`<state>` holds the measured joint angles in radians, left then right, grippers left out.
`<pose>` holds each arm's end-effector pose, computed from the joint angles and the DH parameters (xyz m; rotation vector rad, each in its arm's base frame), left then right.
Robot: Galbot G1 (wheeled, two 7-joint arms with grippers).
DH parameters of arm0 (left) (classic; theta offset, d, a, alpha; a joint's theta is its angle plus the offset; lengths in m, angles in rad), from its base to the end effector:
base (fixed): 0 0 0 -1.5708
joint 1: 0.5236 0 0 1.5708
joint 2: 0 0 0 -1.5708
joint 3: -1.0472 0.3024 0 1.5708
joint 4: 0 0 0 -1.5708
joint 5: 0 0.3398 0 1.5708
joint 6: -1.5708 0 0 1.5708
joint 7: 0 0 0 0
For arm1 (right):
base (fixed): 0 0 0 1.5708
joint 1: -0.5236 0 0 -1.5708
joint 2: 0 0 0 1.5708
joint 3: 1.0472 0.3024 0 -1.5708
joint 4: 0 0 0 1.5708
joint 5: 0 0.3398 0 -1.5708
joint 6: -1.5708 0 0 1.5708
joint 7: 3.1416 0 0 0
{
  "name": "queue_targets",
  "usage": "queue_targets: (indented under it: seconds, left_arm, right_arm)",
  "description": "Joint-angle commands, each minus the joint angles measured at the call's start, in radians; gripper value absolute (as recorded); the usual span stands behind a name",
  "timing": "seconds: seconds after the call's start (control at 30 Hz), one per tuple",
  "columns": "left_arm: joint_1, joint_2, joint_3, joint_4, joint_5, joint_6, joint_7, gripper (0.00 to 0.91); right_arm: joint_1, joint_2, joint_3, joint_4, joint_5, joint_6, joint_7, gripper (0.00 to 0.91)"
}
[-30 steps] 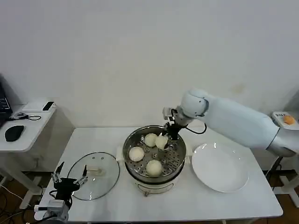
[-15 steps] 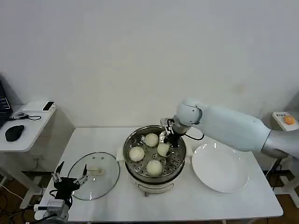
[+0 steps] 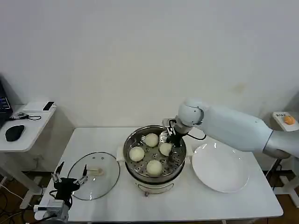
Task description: Take steamed baozi put them in steamer then cover it.
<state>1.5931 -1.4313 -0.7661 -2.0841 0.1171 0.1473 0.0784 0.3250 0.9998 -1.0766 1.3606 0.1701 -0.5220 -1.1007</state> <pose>0.1810 0.0892 -0.2555 0.1283 -2.9141 -0.5036 0.4820 0.0777 -0.1070 1.4417 -1.3564 1.3815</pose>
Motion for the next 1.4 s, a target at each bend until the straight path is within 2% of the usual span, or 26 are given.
queue_targets:
  seconds: [0.03,0.27,0.5,0.6,0.73,0.77,0.83,0.87,0.93,1.0,1.03,1.07,1.13,1.17,1.23,1.3,1.4]
  left_arm:
    - [0.003,-0.001,0.000,-0.005,0.001,0.000,0.000,0.907]
    - [0.006,-0.004,-0.001,-0.011,0.001,0.000,0.000,0.907]
    - [0.009,-0.007,0.002,-0.016,0.003,0.000,0.000,0.907]
    - [0.009,-0.009,0.002,-0.024,0.003,0.001,0.001,0.907]
    - [0.005,-0.009,0.001,-0.025,0.002,0.001,-0.003,0.907]
    - [0.003,-0.009,0.001,-0.021,0.001,0.001,-0.006,0.907]
    - [0.000,-0.004,0.003,-0.015,0.000,-0.003,-0.013,0.907]
    - [-0.003,-0.001,0.005,-0.010,-0.002,-0.004,-0.020,0.907]
    - [-0.008,0.000,0.006,-0.006,-0.016,-0.009,-0.024,0.907]
    - [-0.010,0.005,0.008,-0.009,-0.017,-0.014,-0.023,0.907]
    - [-0.009,0.008,0.009,-0.012,-0.017,-0.013,-0.022,0.907]
    - [-0.006,0.014,0.013,-0.016,-0.017,-0.013,-0.023,0.907]
    - [-0.006,0.017,0.016,-0.018,-0.017,-0.016,-0.035,0.907]
    - [-0.012,0.018,0.017,-0.014,-0.017,-0.030,-0.048,0.907]
    - [-0.020,0.018,0.015,-0.008,-0.017,-0.060,-0.049,0.907]
    - [-0.024,0.020,0.019,-0.009,-0.016,-0.059,-0.058,0.907]
    - [-0.029,0.022,0.021,-0.002,0.003,-0.077,-0.040,0.907]
  right_arm:
    - [-0.002,-0.003,0.003,0.001,-0.002,0.001,0.014,0.907]
    - [0.007,-0.024,0.022,0.021,0.013,0.003,0.025,0.907]
    - [0.023,-0.105,0.059,0.089,0.044,-0.001,0.025,0.907]
    - [0.031,-0.156,0.104,0.133,0.084,0.001,0.022,0.907]
    - [-0.013,-0.243,0.228,0.199,0.123,0.003,0.037,0.907]
    - [-0.069,-0.282,0.327,0.227,0.148,0.020,0.072,0.907]
    - [-0.139,-0.315,0.451,0.248,0.196,0.031,0.120,0.907]
    - [-0.188,-0.336,0.540,0.259,0.243,0.044,0.179,0.907]
    - [-0.255,-0.354,0.609,0.269,0.265,0.065,0.223,0.907]
    - [-0.381,-0.384,0.721,0.292,0.316,0.139,0.397,0.907]
    - [-0.409,-0.392,0.742,0.299,0.340,0.148,0.460,0.907]
    - [-0.460,-0.398,0.818,0.314,0.380,0.163,0.529,0.907]
    - [-0.545,-0.399,0.932,0.337,0.406,0.170,0.593,0.907]
    - [-0.624,-0.399,1.022,0.363,0.430,0.170,0.630,0.907]
    - [-0.741,-0.396,1.123,0.405,0.438,0.178,0.663,0.907]
    - [-0.904,-0.394,1.284,0.462,0.448,0.195,0.702,0.907]
    - [-1.119,-0.388,1.462,0.534,0.458,0.237,0.790,0.907]
